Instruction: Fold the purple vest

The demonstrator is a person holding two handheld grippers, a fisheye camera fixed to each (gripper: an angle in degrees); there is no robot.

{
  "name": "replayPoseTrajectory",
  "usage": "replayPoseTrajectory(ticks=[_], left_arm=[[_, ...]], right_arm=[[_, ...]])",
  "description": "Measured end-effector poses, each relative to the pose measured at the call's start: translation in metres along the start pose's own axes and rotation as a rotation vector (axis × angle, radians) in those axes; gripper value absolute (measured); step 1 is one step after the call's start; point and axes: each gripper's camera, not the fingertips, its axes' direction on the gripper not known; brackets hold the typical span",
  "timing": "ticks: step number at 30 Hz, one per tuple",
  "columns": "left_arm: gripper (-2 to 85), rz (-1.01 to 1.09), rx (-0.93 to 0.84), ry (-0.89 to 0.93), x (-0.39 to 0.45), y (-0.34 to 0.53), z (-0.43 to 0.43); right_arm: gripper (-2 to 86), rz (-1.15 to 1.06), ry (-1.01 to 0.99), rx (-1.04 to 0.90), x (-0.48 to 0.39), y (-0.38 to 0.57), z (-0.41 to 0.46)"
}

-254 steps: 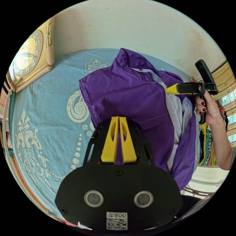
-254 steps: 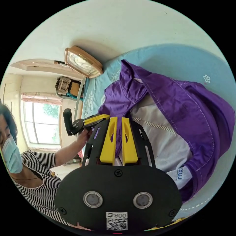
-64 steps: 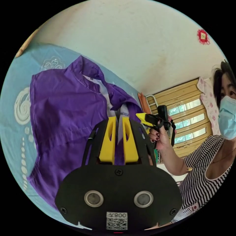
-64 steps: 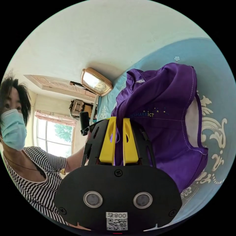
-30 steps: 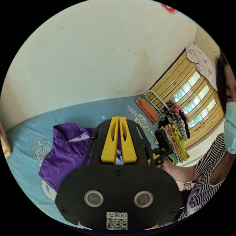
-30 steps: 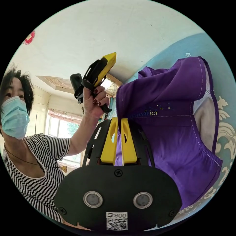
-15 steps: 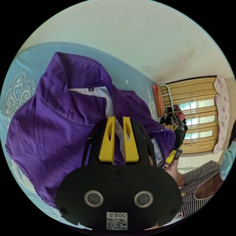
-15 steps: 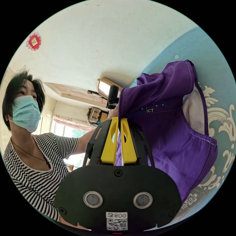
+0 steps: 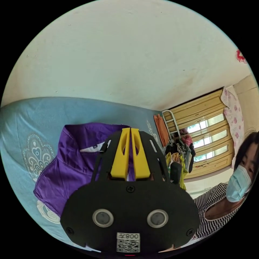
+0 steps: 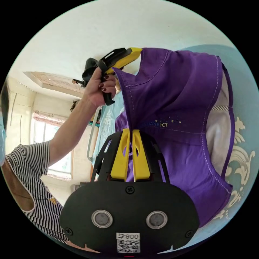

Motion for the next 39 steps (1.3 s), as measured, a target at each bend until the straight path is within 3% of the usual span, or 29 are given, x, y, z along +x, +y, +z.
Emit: replayPoseTrajectory(ticks=[6, 9, 10, 12, 15, 21, 27, 34, 39], left_arm=[[0.7, 0.043, 0.144, 0.02, 0.018, 0.025, -0.025], [0.4, 0.201, -0.036, 0.039, 0.052, 0.049, -0.008], [0.3, 0.227, -0.107, 0.004, 0.058, 0.054, 0.001], [0.2, 0.33, -0.33, -0.269, 0.067, 0.074, 0.033], [0.1, 0.344, -0.352, -0.491, 0.056, 0.078, 0.042], [0.0, 0.283, -0.311, -0.447, 0.047, 0.068, 0.042], [0.0, 0.32, -0.313, -0.43, 0.061, 0.074, 0.051], [0.0, 0.323, -0.292, -0.456, 0.072, 0.08, 0.055], [0.2, 0.309, -0.285, -0.452, 0.073, 0.078, 0.061]], right_arm=[[3.5, 0.03, 0.043, -0.093, 0.001, -0.034, 0.036], [5.8, 0.044, -0.003, -0.075, 0.0, -0.036, 0.038], [6.4, 0.045, -0.013, -0.073, 0.0, -0.036, 0.038], [8.5, 0.052, -0.06, -0.053, -0.002, -0.037, 0.034], [9.8, 0.055, -0.085, -0.019, -0.004, -0.032, 0.017], [10.2, 0.09, 0.094, 0.13, 0.007, -0.003, -0.06], [10.3, 0.075, 0.261, 0.071, 0.019, 0.003, -0.087], [9.3, 0.04, 0.23, 0.054, 0.028, -0.039, -0.069], [2.8, 0.029, 0.173, 0.035, 0.041, -0.06, -0.07]])
